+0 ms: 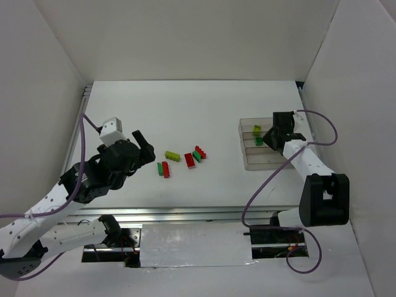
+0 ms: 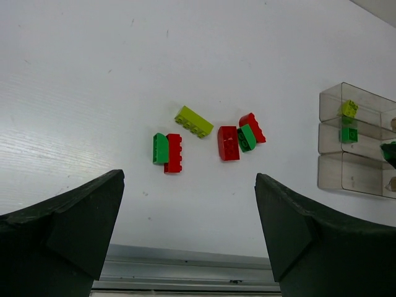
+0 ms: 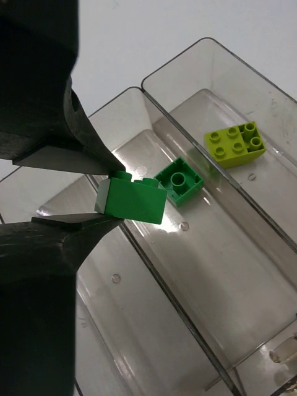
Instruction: Sort the legos into containers by color
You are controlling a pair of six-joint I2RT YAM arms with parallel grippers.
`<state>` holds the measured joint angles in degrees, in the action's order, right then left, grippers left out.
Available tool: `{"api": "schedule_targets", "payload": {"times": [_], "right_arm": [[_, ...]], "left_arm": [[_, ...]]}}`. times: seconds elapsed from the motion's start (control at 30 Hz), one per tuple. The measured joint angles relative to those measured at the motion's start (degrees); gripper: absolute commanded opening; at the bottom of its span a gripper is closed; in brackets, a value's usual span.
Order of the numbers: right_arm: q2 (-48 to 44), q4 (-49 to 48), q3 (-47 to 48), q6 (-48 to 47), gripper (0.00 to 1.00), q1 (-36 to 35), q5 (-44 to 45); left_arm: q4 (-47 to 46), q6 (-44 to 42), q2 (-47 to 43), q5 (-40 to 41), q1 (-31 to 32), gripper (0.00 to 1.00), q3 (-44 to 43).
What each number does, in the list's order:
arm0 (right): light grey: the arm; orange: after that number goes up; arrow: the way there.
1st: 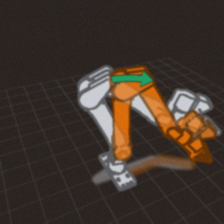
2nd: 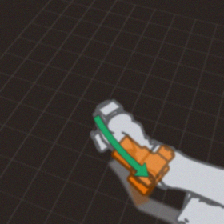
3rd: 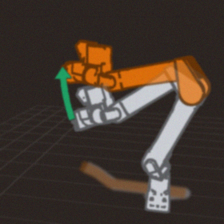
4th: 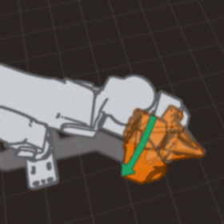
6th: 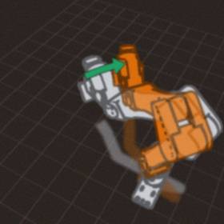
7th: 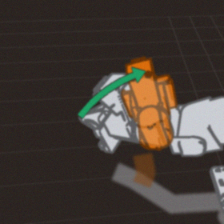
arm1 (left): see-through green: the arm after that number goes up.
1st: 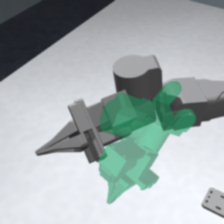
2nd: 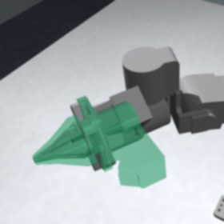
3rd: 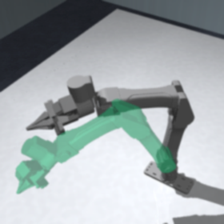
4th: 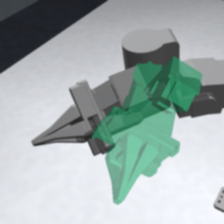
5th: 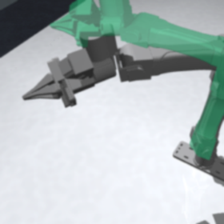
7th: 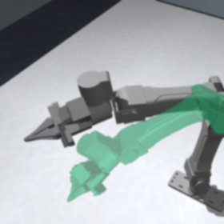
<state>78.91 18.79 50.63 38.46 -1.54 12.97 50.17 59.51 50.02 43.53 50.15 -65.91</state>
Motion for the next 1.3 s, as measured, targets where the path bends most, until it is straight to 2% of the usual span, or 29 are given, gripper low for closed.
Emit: {"api": "schedule_targets", "payload": {"times": [0.07, 0.1, 0.17, 0.2, 0.3, 0.37, 0.6, 0.67, 0.7, 0.73, 0.87, 0.97, 1.13, 1.3], "right_arm": [[1.03, 0.09, 1.09, -0.74, 0.24, 0.72, -0.55], [1.62, 0.13, 1.75, -1.11, 0.26, 0.85, -1.03], [2.86, 0.22, 3.15, -1.79, 0.42, 0.85, -1.75], [3.63, 0.24, 3.87, -2.1, 0.61, 0.85, -2.1], [5.09, 0.26, 5.09, -2.93, 0.74, 0.85, -3.04], [5.44, 0.31, 5.2, -3.15, 0.79, 0.85, -3.45], [5.07, 0.76, 5.81, -3.61, 0.81, 0.83, -5.03], [3.52, 1.31, 5.79, -3.69, 0.89, 0.44, -5.92], [1.64, 1.4, 5.42, -4.02, 0.98, -0.09, -6.27], [-0.57, 1.4, 5.05, -4.22, 1.0, -0.9, -6.75], [-10.78, 1.29, 4.11, -6.38, 0.99, -10.36, -7.76], [-14.12, 1.25, 4.15, -7.78, 0.99, -19.93, -7.78], [-8.85, 1.25, 4.17, -11.21, 0.92, -29.51, -8.9], [4.22, 1.03, 5.84, -16.85, 0.9, -34.12, -11.85]], "left_arm": [[0.04, -1.09, -0.5, 0.04, -0.04, 1.0, 0.35], [0.02, -1.36, -0.57, 0.02, -0.04, 1.0, 0.46], [-0.09, -2.4, -0.44, -0.11, -0.09, 1.0, 0.68], [-0.04, -2.64, -0.26, -0.22, -0.09, 0.99, 0.72], [-0.46, -3.69, 0.24, -0.48, -0.11, 0.99, 1.42], [-0.5, -4.09, 0.7, -0.61, -0.11, 1.0, 2.03], [-0.74, -4.31, 1.77, -0.68, -0.13, 1.0, 3.69], [-1.25, -4.28, 2.1, -0.48, -0.15, 0.99, 4.37], [-1.38, -4.26, 2.43, -0.44, -0.2, 0.99, 4.76], [-1.73, -4.26, 2.84, -0.46, -0.26, 0.99, 5.25], [-3.26, -4.26, 4.46, -1.05, -0.85, 0.99, 7.37], [-4.72, -4.24, 5.51, -2.29, -1.64, 1.0, 8.9], [-6.27, -4.2, 6.62, -4.94, -2.4, 0.99, 9.7], [-7.89, -4.37, 6.21, -6.97, -2.45, 0.99, 9.88]]}}
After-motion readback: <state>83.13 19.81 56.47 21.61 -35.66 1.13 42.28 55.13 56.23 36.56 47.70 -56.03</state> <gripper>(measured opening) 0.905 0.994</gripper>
